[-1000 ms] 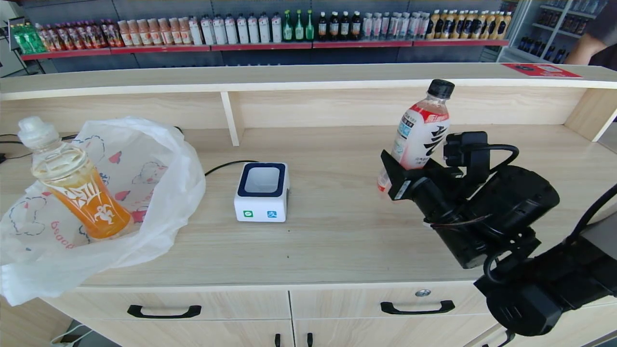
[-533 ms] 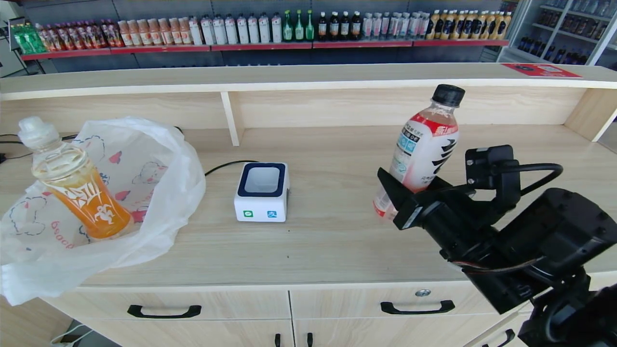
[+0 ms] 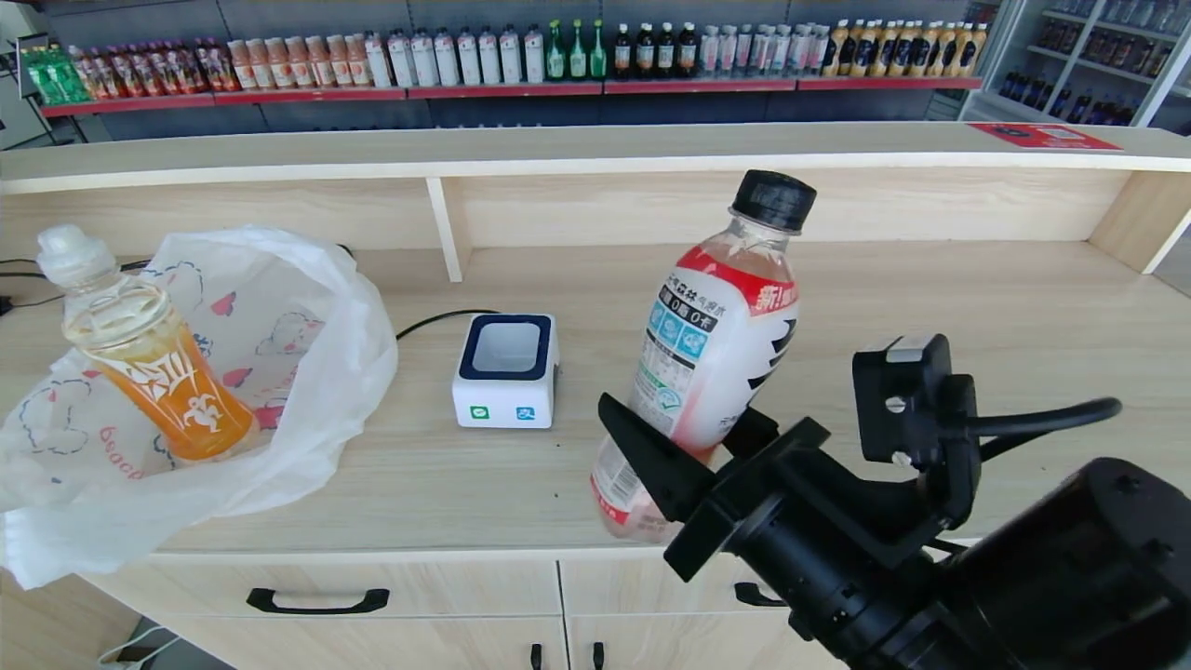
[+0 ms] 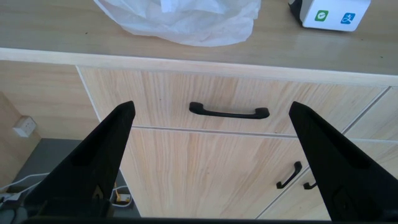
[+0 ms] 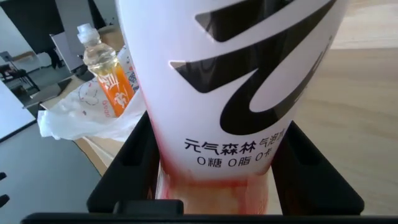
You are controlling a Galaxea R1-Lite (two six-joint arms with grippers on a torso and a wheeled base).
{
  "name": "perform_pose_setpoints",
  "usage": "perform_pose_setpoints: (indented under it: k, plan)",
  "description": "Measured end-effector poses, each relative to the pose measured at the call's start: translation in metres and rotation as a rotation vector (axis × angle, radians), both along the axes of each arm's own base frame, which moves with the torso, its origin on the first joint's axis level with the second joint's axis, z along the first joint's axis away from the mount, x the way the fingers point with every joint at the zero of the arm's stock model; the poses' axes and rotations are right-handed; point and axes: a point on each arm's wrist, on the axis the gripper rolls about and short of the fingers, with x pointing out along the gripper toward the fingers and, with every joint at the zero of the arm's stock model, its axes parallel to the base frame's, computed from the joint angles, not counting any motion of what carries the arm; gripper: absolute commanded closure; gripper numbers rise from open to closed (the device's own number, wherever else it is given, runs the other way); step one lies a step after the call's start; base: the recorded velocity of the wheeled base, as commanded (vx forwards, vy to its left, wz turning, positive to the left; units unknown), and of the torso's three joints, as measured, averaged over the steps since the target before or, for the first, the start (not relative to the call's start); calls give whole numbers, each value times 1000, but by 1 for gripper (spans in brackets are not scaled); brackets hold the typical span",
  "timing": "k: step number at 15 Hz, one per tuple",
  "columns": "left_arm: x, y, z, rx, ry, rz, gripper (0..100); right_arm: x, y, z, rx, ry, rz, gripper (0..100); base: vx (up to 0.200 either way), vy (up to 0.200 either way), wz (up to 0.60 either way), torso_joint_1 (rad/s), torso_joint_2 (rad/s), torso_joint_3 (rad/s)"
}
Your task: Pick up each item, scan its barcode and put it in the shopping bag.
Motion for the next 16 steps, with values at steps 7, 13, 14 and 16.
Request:
perform_pose_setpoints:
  k: [7, 13, 14, 16]
  plan:
    - [0, 0, 0, 0, 0, -1, 0, -23, -3, 36, 211, 14, 112, 100, 0, 0, 0, 0, 0, 0]
    - [0, 0, 0, 0, 0, 0, 0, -51, -2, 56, 311, 23, 231, 100, 0, 0, 0, 0, 0, 0]
    - [0, 0, 0, 0, 0, -1, 0, -56, -4, 57, 317, 29, 245, 100, 0, 0, 0, 0, 0, 0]
    - [0, 0, 0, 0, 0, 0, 0, -62, -14, 54, 311, 44, 254, 100, 0, 0, 0, 0, 0, 0]
